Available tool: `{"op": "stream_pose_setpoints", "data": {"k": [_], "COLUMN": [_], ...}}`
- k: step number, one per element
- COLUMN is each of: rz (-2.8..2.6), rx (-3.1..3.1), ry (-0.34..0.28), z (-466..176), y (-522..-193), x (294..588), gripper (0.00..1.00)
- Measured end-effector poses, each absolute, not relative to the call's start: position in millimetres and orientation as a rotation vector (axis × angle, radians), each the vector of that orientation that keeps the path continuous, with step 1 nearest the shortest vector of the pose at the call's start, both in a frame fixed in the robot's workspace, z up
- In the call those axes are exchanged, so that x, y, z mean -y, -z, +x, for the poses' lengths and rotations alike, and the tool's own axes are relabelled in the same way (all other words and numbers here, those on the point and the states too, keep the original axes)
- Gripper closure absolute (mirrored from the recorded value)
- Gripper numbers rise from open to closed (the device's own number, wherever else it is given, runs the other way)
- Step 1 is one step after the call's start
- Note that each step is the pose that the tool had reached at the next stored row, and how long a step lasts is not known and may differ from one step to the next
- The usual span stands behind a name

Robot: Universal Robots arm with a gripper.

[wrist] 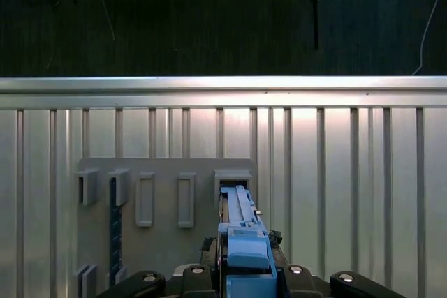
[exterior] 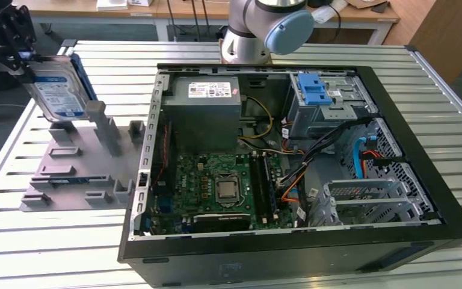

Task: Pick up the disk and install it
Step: 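Pick up the disk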

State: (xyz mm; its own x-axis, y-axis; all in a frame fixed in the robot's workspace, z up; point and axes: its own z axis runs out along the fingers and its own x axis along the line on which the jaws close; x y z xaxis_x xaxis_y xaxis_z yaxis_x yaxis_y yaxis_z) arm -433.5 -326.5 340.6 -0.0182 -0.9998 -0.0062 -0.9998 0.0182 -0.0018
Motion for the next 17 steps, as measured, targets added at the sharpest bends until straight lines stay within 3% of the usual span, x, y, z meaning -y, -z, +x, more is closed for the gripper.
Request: {"op": "stream_pose_setpoints", "data": {"k": [17], "rz": [-2.197], "rx": [-2.238], "ry": [-0.005], "z": [-434], "y": [-353], "x": [326], "gripper": [0.63]}}
